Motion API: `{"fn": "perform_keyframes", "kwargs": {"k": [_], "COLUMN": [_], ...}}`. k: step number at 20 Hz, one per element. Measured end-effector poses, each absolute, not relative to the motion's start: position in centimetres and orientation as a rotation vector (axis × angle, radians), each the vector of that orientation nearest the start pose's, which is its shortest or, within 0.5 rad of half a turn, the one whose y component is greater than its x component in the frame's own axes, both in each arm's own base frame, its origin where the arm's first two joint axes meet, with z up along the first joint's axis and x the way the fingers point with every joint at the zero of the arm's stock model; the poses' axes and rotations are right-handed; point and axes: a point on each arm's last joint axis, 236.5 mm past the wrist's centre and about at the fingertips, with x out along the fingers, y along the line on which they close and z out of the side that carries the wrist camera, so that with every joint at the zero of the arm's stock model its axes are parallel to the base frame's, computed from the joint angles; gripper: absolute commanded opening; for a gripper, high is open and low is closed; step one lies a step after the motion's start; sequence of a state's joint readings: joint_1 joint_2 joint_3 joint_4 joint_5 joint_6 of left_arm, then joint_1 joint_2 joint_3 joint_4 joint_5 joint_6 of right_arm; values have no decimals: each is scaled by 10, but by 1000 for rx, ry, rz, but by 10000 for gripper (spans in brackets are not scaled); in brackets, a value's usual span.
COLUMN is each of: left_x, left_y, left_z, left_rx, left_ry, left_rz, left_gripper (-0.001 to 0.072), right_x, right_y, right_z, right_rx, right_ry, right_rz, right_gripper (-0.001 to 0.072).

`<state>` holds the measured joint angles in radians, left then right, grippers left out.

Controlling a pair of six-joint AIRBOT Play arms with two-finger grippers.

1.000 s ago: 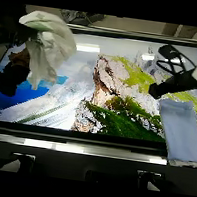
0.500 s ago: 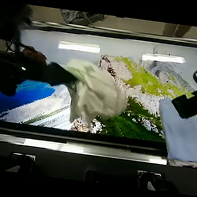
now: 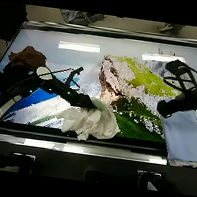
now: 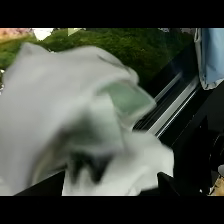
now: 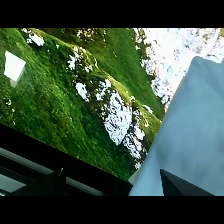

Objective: Fold the shirts.

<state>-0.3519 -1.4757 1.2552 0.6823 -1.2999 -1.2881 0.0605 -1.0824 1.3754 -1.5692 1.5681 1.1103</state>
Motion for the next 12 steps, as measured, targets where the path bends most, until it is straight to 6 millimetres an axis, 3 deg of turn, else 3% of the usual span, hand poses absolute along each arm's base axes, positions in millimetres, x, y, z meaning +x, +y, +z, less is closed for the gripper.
{"fn": "perform_keyframes", "kwargs": {"k": [3,6,9,11,12], "left_x": [328,347,338,321,315], "left_y": [-272,-215,-164,-150,-149], "left_z": [50,63,51,29,18], "left_rx": [-341,-271,-247,-259,-276], "left_ry": [1422,1393,1432,1482,1496], "left_rz": [-927,-795,-651,-599,-589], "left_gripper": [717,717,716,705,636], "right_x": [333,328,310,297,290], "right_y": [36,57,76,88,93], "right_z": [89,58,26,6,-3], "right_rx": [-404,-356,-285,-230,-204], "right_ry": [1317,1396,1474,1511,1527], "right_rz": [437,566,670,723,746], "right_gripper": [676,675,675,677,691]}}
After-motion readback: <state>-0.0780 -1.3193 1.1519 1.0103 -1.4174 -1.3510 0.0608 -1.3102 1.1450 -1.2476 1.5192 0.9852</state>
